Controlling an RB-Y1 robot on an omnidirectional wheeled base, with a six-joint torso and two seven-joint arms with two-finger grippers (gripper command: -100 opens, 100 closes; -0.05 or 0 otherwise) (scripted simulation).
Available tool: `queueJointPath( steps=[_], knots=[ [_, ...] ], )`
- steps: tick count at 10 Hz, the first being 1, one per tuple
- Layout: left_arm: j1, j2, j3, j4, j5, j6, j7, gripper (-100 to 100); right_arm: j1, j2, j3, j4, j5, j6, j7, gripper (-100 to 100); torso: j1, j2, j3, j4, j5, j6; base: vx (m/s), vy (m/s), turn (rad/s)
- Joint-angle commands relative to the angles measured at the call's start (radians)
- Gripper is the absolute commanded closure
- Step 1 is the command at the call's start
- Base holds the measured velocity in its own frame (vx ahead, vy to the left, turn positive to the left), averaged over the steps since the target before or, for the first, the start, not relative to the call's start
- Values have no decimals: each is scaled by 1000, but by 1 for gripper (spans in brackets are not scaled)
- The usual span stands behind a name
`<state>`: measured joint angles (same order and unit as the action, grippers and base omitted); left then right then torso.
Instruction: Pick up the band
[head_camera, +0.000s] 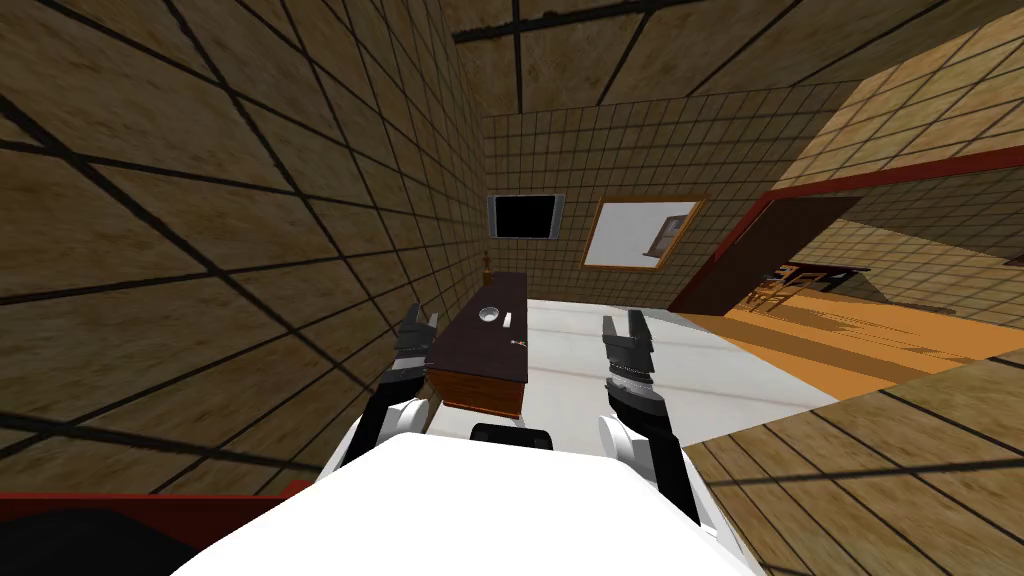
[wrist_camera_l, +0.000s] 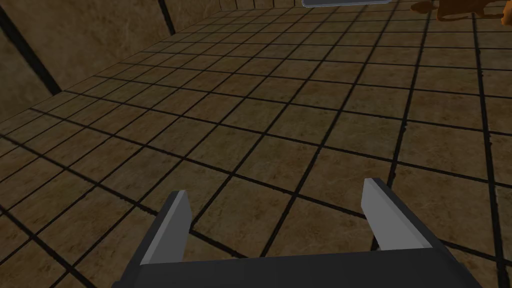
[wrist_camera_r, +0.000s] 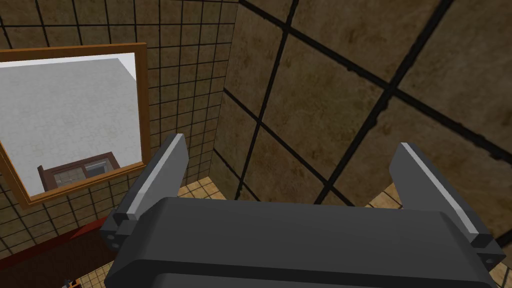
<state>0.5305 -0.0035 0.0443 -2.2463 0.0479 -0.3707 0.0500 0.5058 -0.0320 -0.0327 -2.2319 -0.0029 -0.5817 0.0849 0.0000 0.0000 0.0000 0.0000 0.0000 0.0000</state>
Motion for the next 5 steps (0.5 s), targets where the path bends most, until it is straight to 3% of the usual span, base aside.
queueJointPath(
  steps=[1,5],
  knots=[
    [-6,33,-1,11,0,15,-1,-100,0,0,0,0,0,0,0,0,0,0,0,0,0,0,2,-24,-52],
    [-41,114,-7,70,-2,100,-7,-100,0,0,0,0,0,0,0,0,-6,0,0,0,-1,0,7,-90,-110]
  ],
)
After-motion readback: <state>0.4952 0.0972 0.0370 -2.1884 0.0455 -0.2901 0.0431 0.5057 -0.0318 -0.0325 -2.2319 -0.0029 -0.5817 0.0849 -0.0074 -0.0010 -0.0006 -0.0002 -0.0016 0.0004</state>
